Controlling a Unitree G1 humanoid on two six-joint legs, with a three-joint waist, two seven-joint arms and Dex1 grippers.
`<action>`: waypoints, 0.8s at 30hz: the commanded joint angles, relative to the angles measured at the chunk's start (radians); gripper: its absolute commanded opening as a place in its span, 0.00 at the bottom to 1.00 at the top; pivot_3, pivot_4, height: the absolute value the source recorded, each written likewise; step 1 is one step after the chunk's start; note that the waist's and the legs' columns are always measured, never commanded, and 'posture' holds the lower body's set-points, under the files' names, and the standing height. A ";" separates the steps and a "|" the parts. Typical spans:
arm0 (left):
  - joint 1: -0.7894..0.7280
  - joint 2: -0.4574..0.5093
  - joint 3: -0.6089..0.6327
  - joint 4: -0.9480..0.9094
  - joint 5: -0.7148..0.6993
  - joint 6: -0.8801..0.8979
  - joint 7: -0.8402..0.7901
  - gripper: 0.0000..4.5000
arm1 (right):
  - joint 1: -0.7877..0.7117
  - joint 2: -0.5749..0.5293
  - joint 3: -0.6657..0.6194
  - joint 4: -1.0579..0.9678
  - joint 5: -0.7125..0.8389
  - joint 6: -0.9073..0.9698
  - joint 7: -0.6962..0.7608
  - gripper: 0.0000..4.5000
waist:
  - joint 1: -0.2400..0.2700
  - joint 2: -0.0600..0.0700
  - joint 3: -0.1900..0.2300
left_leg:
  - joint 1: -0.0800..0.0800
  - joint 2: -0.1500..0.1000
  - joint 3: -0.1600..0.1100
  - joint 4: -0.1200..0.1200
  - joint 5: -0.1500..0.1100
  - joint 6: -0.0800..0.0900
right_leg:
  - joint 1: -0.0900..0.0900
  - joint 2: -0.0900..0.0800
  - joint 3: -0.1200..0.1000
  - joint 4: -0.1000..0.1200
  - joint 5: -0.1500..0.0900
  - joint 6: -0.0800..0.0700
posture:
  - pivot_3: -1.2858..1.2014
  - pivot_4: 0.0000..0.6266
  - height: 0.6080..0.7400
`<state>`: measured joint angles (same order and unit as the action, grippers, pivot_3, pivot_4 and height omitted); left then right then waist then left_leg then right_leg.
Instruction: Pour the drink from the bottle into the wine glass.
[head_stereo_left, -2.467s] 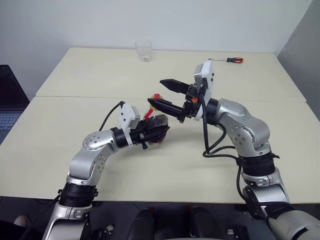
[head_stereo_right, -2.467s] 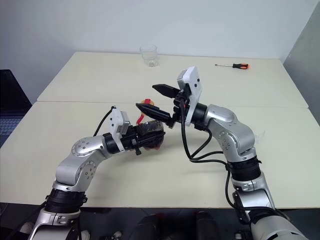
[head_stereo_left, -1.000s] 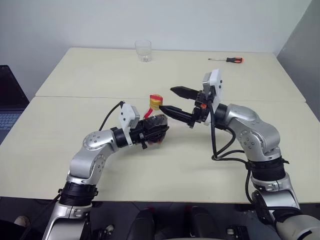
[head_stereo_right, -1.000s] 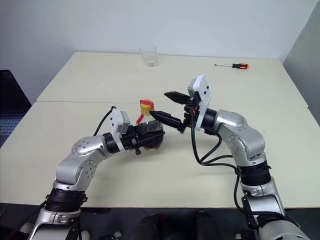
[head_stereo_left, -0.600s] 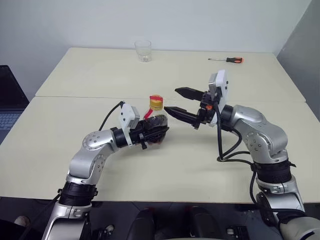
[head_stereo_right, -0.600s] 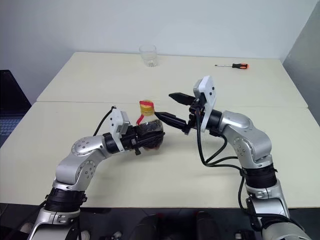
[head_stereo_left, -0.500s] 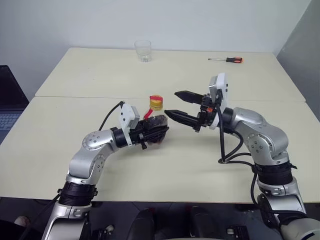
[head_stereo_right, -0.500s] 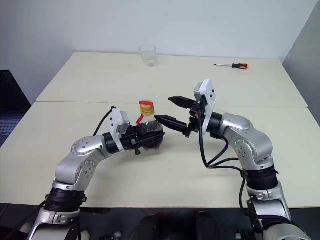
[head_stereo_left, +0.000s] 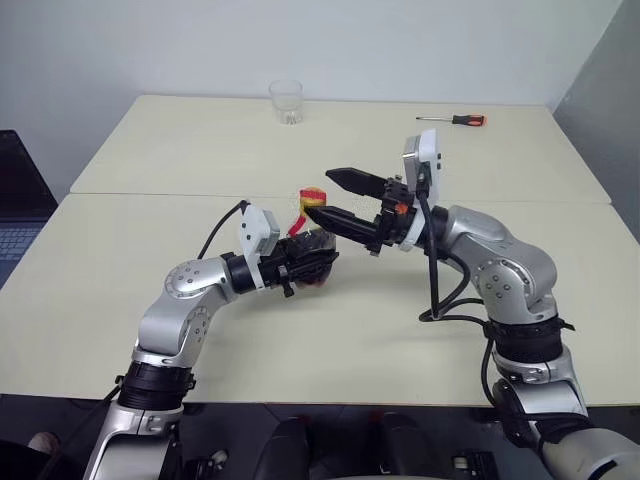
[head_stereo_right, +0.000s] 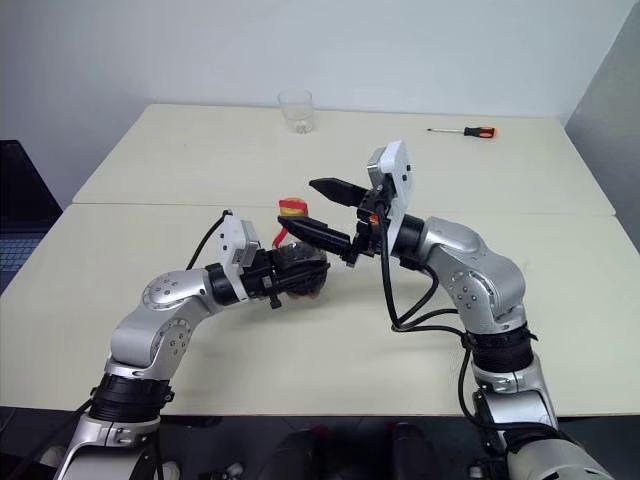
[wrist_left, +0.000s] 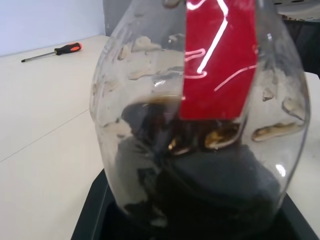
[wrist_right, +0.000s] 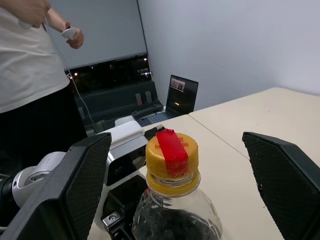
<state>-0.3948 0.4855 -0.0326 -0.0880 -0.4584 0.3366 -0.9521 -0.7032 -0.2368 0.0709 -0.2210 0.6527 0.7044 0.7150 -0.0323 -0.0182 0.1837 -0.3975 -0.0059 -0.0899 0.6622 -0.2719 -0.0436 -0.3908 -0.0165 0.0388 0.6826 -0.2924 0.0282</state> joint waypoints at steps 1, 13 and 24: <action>-0.014 0.008 0.022 -0.049 -0.014 -0.017 -0.006 0.43 | -0.026 0.016 0.010 -0.013 0.000 -0.023 0.003 1.00 | 0.000 0.000 0.000 | 0.000 0.000 0.000 0.000 0.000 0.000 | 0.000 0.000 0.000 0.000 0.000 0.000 | 0.52 0.24 1.00; -0.002 0.004 0.023 -0.057 -0.014 -0.021 0.001 0.43 | -0.042 0.031 0.026 0.015 -0.015 -0.038 0.003 0.79 | 0.000 0.000 0.000 | 0.000 0.000 0.000 0.000 0.000 0.000 | 0.000 0.000 0.000 0.000 0.000 0.000 | 0.52 0.24 1.00; -0.011 0.001 0.025 -0.040 -0.010 -0.029 0.002 0.43 | -0.053 0.027 0.024 0.038 -0.022 -0.054 0.007 0.27 | 0.000 0.000 0.000 | 0.000 0.000 0.000 0.000 0.000 0.000 | 0.000 0.000 0.000 0.000 0.000 0.000 | 0.52 0.24 1.00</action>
<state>-0.3924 0.4851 -0.0324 -0.0895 -0.4582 0.3362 -0.9489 -0.7296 -0.2126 0.1015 -0.1711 0.6371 0.6714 0.7194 -0.0324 -0.0182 0.1838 -0.3974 -0.0058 -0.0902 0.6622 -0.2719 -0.0436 -0.3910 -0.0165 0.0386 0.6828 -0.2923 0.0282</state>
